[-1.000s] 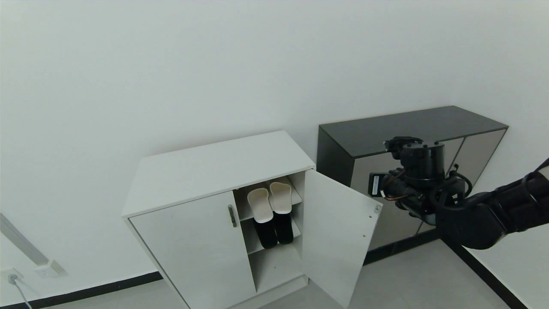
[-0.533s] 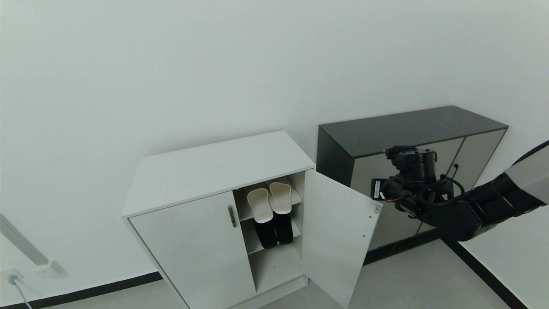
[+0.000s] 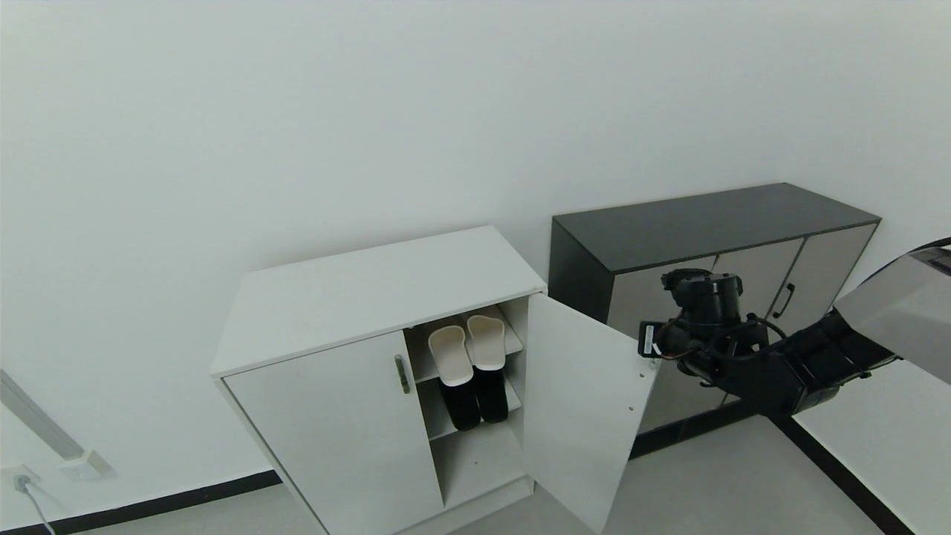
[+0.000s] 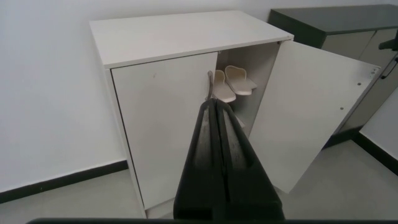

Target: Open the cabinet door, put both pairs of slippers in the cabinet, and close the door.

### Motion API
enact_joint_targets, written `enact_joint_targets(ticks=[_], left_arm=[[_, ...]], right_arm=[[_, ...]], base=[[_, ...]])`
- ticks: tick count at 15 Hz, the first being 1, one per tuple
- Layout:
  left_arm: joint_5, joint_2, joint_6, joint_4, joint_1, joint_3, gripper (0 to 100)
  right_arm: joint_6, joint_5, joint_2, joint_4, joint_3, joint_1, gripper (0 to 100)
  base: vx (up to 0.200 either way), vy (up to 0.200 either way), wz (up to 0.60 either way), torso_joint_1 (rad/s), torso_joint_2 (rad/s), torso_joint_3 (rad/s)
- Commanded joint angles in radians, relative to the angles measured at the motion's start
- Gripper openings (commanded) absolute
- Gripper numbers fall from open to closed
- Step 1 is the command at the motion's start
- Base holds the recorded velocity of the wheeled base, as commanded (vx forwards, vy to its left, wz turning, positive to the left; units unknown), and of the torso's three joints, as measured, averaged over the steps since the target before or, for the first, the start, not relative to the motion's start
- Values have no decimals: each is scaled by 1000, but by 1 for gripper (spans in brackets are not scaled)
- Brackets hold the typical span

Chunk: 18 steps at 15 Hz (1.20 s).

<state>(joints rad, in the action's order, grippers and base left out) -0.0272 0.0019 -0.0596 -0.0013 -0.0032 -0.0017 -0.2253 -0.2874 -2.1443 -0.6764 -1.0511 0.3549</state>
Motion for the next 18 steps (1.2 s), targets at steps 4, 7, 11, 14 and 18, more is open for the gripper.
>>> enact_joint_targets(ticks=[4,7,11,14,18], left_arm=[[0,0,0,0,0,0,0],[0,0,0,0,0,0,0],[0,0,0,0,0,0,0],[0,0,0,0,0,0,0],[0,0,0,0,0,0,0]], right_arm=[[-3,10,-36,-5,-9,-13,0],[0,7,-62,-35,-14,-20,0],[4,4,-77,-37,-18,-22,0],[6,4,-78,-35,-14,-22,0],[7,1,-77,-34,-7,-19,0]], base=[[0,0,0,0,0,0],[0,0,0,0,0,0],[0,0,0,0,0,0],[0,0,0,0,0,0],[0,0,0,0,0,0]])
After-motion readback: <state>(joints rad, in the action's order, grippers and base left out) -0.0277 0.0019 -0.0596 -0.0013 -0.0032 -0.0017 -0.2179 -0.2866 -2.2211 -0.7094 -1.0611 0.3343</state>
